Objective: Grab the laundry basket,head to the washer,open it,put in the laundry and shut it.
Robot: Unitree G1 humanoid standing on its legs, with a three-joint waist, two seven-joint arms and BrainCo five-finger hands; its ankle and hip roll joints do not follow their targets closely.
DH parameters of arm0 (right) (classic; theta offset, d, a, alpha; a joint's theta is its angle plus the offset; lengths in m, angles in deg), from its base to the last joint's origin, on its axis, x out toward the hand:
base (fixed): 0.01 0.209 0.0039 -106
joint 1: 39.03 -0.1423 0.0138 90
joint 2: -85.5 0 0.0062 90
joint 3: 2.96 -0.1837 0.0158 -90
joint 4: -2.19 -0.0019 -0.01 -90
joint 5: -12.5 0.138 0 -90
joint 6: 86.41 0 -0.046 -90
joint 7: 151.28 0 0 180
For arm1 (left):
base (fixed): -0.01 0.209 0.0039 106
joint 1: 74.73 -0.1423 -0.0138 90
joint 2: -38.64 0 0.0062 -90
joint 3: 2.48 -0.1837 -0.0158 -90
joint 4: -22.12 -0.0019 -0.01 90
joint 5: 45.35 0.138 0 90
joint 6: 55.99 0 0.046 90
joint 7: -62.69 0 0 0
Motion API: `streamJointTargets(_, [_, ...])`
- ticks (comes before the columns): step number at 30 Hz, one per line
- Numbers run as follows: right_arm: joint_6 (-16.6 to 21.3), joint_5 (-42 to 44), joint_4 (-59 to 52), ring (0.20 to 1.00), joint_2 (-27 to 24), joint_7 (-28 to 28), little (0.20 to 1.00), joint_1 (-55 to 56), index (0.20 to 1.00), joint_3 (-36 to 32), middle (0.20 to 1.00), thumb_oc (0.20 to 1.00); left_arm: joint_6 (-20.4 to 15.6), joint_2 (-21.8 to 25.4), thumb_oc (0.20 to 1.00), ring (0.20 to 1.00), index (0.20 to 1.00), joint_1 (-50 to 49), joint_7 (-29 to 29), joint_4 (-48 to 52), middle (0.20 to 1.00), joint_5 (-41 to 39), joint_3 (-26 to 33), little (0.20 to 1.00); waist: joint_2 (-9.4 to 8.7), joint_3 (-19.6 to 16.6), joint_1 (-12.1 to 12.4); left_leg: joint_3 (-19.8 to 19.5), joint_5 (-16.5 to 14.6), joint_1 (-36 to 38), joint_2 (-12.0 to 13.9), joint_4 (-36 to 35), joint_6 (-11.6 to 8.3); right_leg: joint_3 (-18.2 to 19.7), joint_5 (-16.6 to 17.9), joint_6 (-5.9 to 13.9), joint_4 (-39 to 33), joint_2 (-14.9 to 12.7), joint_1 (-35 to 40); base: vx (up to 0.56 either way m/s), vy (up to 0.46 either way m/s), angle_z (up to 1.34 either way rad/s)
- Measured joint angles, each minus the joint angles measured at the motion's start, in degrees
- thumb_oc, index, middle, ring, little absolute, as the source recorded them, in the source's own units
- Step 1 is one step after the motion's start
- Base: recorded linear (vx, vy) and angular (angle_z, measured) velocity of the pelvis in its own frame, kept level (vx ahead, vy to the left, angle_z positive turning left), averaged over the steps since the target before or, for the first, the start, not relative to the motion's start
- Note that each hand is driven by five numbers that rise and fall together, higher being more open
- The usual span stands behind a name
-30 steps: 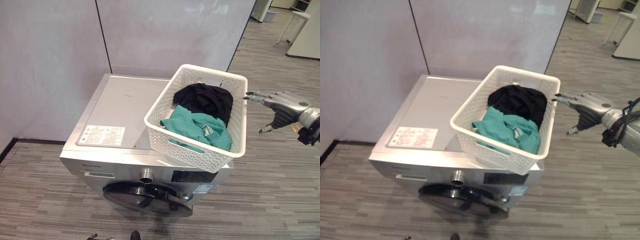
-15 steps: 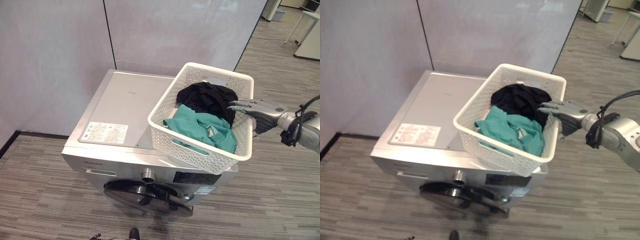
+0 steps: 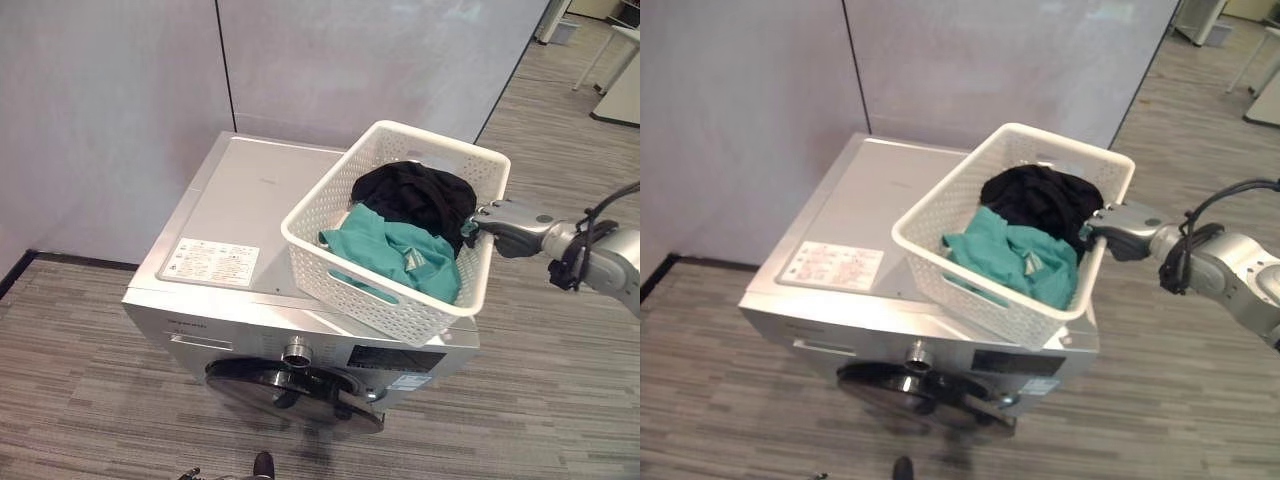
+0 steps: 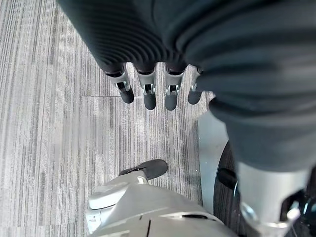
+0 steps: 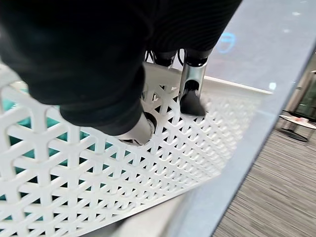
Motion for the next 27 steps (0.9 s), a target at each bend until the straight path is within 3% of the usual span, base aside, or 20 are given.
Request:
streamJointTargets(9, [-5.6,2.2,-1.1,0.200,8.4,-3.1,0.200,-5.7,0.200,0.9,0.200,0.200,0.3,-0.2,1.000,1.000,1.000,1.6,0.2,0.1,1.000,0.0,-1.6,1.000,-0.74,-0.5,-0.2,0.6,0.0,0.2,0.3,0.0,0.01,0.6,0.3,-0.15,-0.2,0.3,-0.1,0.00,0.003,-0.03])
streamJointTargets(11, [-8.7,2.1,-0.7,0.200,14.8,-3.5,0.200,-5.8,0.200,-0.3,0.200,0.200,1.0,-0.2,1.000,1.000,1.000,1.7,0.3,0.1,1.000,0.0,-1.9,1.000,-1.25,-0.8,-0.3,0.7,0.0,0.2,0.4,0.0,0.00,0.8,0.3,-0.17,-0.3,0.5,-0.1,0.00,0.002,-0.02])
streamJointTargets(17, [-12.9,1.2,-1.9,0.200,25.2,-3.5,0.200,-3.1,0.200,-4.0,0.200,0.200,2.4,-0.7,1.000,1.000,1.000,2.4,0.6,0.9,1.000,0.0,-1.9,1.000,-1.21,-0.9,0.0,0.6,0.0,0.1,0.2,0.0,0.01,0.7,0.3,-0.23,-0.5,0.4,0.0,0.00,0.000,0.00])
streamJointTargets(20, [-15.4,-1.5,-2.4,0.200,34.1,-2.6,0.200,1.7,0.200,-11.3,0.200,0.200,3.0,-1.2,1.000,1.000,1.000,1.9,0.6,1.2,1.000,0.0,-1.9,1.000,-1.06,-1.1,0.0,0.3,0.0,0.2,0.1,0.0,0.01,0.7,0.3,-0.23,-0.8,0.4,0.4,0.01,-0.005,0.05])
streamJointTargets(22, [-16.5,-2.3,-2.7,0.200,35.2,-2.4,0.200,2.0,0.200,-12.0,0.200,0.200,3.6,-1.9,1.000,1.000,1.000,1.8,0.7,1.2,1.000,0.0,-1.9,1.000,-0.60,-1.2,0.2,0.2,0.0,0.3,0.1,0.0,0.01,0.6,0.3,-0.25,-0.9,0.4,0.6,0.02,-0.009,0.04])
streamJointTargets(23, [-17.3,-3.7,-3.1,0.291,36.3,-2.4,0.291,2.4,0.291,-12.5,0.291,0.291,4.0,-2.1,1.000,1.000,1.000,1.7,0.9,1.3,1.000,0.0,-1.9,1.000,-0.56,-1.2,0.2,0.2,0.0,0.4,0.1,0.0,0.01,0.6,0.3,-0.25,-1.0,0.4,0.7,0.01,-0.003,0.05])
streamJointTargets(24, [-18.0,-5.7,-4.7,1.000,37.6,-2.0,1.000,4.5,1.000,-14.6,1.000,1.000,4.3,-2.2,1.000,1.000,1.000,1.5,1.2,2.0,1.000,0.0,-1.8,1.000,-0.47,-1.2,0.3,0.0,0.0,0.3,0.1,0.0,0.01,0.4,0.3,-0.25,-1.0,0.5,0.7,0.01,-0.001,0.05])
streamJointTargets(27, [-18.8,-6.4,-6.9,1.000,37.9,-1.1,1.000,6.9,1.000,-16.5,1.000,1.000,5.0,-2.4,1.000,1.000,1.000,1.2,1.4,2.9,1.000,0.0,-1.8,1.000,-0.03,-1.4,0.4,-0.2,0.0,0.3,0.1,0.0,0.01,0.3,0.3,-0.25,-1.0,0.5,0.8,0.01,-0.006,0.03])
